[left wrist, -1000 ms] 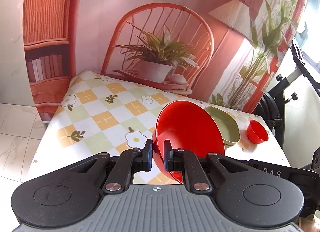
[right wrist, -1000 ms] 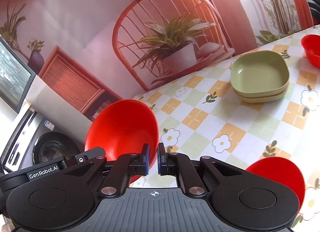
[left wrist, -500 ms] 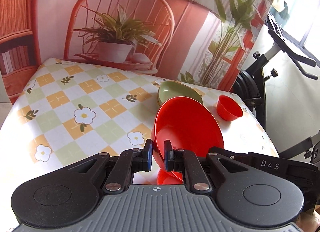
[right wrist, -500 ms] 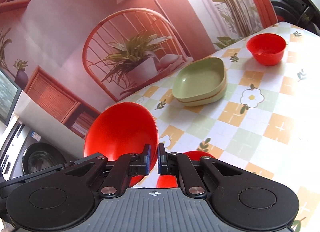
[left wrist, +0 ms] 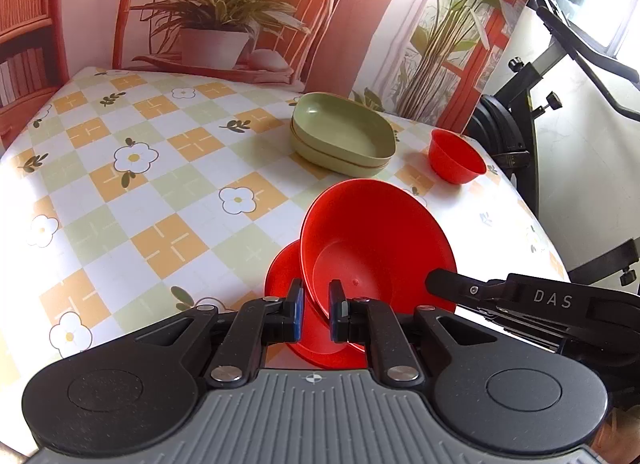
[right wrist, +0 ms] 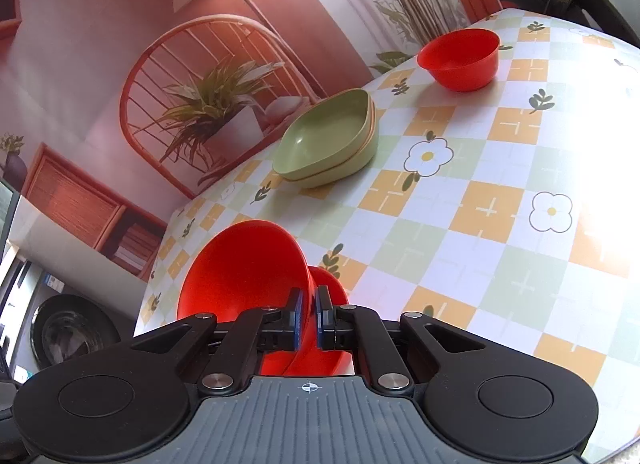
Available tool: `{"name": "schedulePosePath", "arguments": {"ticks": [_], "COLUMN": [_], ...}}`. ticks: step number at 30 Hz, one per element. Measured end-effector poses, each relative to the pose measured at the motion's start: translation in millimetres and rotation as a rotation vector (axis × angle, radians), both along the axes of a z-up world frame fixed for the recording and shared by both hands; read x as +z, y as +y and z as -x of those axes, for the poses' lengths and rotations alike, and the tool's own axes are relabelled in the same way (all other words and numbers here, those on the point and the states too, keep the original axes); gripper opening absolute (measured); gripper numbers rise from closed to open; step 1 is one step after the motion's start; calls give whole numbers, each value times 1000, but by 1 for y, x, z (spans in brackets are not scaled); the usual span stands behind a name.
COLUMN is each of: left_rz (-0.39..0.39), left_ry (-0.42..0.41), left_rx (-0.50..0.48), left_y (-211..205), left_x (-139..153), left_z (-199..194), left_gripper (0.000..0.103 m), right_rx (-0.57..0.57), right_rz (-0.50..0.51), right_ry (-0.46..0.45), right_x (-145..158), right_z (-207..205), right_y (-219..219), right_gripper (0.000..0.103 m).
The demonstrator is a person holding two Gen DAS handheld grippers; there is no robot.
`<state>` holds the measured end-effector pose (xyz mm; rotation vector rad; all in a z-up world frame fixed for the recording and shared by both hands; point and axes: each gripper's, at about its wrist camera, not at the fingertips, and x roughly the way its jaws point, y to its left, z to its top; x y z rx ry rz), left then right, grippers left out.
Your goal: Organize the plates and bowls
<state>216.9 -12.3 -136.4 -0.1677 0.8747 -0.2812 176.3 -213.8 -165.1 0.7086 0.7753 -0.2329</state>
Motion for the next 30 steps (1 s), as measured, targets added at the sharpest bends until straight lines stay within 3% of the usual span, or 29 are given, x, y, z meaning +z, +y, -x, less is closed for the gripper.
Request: {"name": "schedulePosePath", "arguments": {"ticks": [16,30], "left_rz": [-10,-36], "left_ry": [51,21], "left_rx": [28,24], "left_y": [-1,-3], "left_x": [-19,-21], "left_z": [-2,-2], "left_gripper": [13,13], "right_rx": [1,13], "right_rz": [-48,-42], "right_ry": [35,44], "right_x": [-24,-29], "right_z": [-3,-6], "right_y": [-2,-3], "right_gripper": [8,8]}}
